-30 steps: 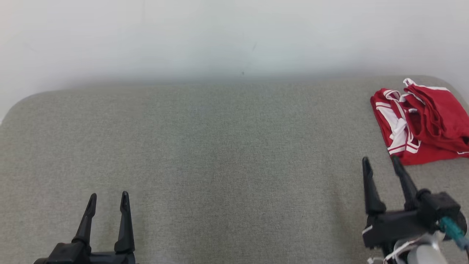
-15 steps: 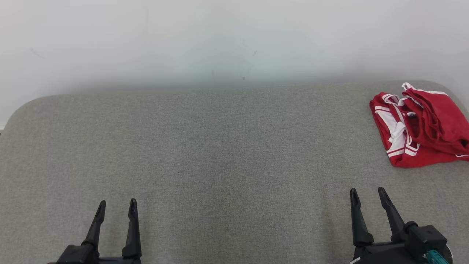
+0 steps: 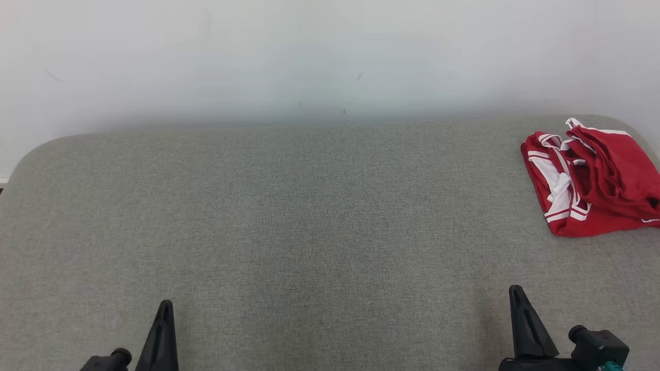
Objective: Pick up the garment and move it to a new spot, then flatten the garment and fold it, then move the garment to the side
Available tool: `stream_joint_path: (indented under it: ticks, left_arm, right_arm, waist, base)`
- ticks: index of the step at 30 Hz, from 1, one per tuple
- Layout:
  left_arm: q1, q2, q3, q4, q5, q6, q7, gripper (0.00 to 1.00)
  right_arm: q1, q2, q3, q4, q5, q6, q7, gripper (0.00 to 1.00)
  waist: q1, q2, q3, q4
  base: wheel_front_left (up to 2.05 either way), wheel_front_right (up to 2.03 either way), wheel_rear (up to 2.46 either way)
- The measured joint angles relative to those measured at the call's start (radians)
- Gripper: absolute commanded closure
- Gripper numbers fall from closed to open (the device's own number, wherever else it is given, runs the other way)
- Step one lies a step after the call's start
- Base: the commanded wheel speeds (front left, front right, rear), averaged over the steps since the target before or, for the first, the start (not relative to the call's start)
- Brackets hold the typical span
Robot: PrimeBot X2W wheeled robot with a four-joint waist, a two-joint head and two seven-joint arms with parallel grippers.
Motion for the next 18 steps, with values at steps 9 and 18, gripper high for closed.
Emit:
stream_joint_path:
  ticks: [9,18]
  left_arm:
    - [-0.004,0.000,0.008,0.003,-0.171,0.000,0.043,1.00]
    - [-0.015,0.000,0.017,0.005,-0.315,0.000,0.080,1.00]
  right_arm:
    - [-0.008,-0.001,-0.010,0.000,0.172,0.000,0.038,1.00]
    - [-0.016,-0.002,-0.021,0.000,0.321,0.000,0.073,1.00]
  waist:
    - [0.0000,0.0000,-0.002,0.000]
    - [0.0000,0.0000,-0.004,0.000]
  base:
    - [0.00,0.00,0.00]
    - [0.00,0.00,0.00]
